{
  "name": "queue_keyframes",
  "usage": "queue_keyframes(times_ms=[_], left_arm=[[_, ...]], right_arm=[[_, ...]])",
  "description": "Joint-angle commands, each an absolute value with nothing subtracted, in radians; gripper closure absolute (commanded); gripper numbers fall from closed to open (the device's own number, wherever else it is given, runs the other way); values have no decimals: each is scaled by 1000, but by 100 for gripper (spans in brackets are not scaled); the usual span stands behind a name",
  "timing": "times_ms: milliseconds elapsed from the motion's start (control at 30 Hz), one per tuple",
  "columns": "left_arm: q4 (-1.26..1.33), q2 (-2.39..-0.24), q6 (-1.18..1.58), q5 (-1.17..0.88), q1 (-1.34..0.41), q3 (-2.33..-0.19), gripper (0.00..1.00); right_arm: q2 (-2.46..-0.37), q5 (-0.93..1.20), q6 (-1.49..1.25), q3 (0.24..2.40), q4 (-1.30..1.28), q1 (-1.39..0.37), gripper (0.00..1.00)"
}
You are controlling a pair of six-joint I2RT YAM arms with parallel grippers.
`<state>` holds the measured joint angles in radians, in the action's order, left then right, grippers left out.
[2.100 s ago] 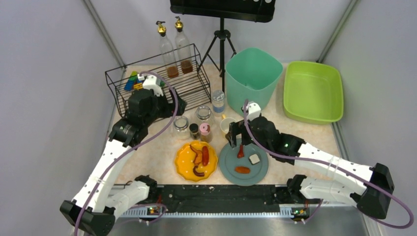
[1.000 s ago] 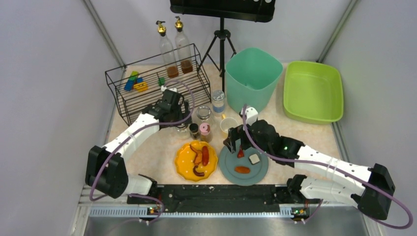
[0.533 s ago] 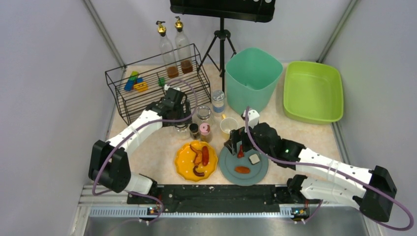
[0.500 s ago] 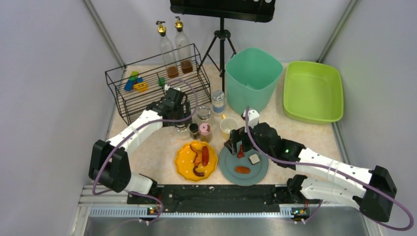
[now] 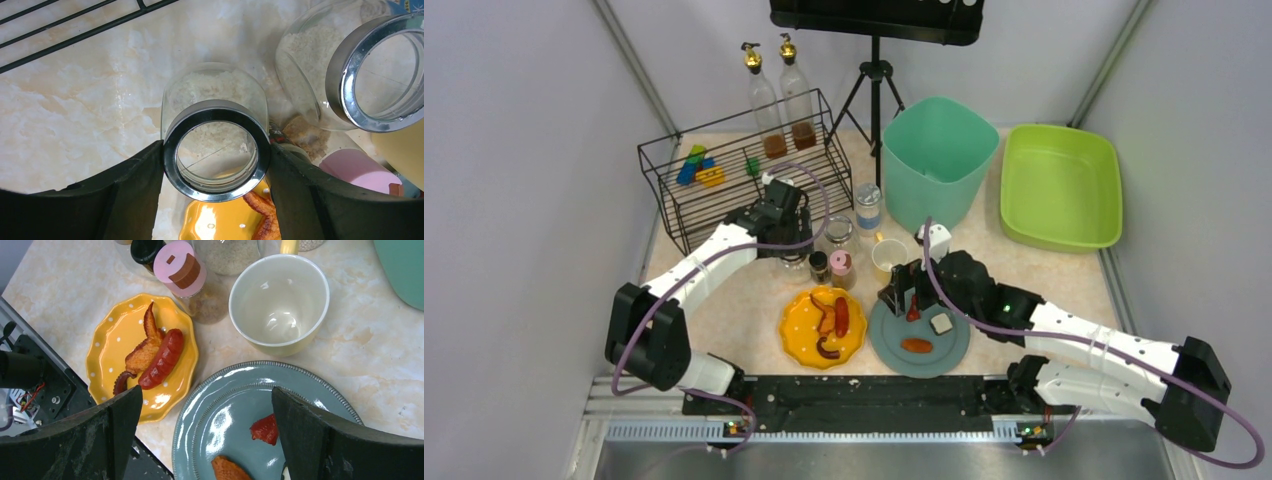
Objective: Clear the kitchen counter
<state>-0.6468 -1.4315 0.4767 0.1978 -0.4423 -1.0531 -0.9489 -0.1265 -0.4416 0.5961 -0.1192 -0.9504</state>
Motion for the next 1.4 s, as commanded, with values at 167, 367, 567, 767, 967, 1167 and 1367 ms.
queue_keyframes(times_ms=[167,367,567,767,967,1167,1367], left_arm=[[-733,-1391,449,285,-448,-1123,79],[-784,-1343,427,304,-448,-1197,96],[-828,-1285,390,288,-448,-1300,100],[-835,-1255,360,230,-448,-1438,100],[-891,-1362,307,249,-447,-1693,100],[-901,-1518,287,227,-442,-1900,100],[-907,-1678,287,214,-419,-2087,100]], right_arm=[[-950,-102,-460,591,-63,-948,1],[-953,-94,-461,589,-59,-948,1],[-951,-90,-465,579,-43,-948,1],[-955,-76,-473,568,-16,-948,1],[-974,-55,-489,562,-7,-948,1],[-989,-47,-495,547,41,-948,1],[-981,-48,-500,534,46,-949,1]])
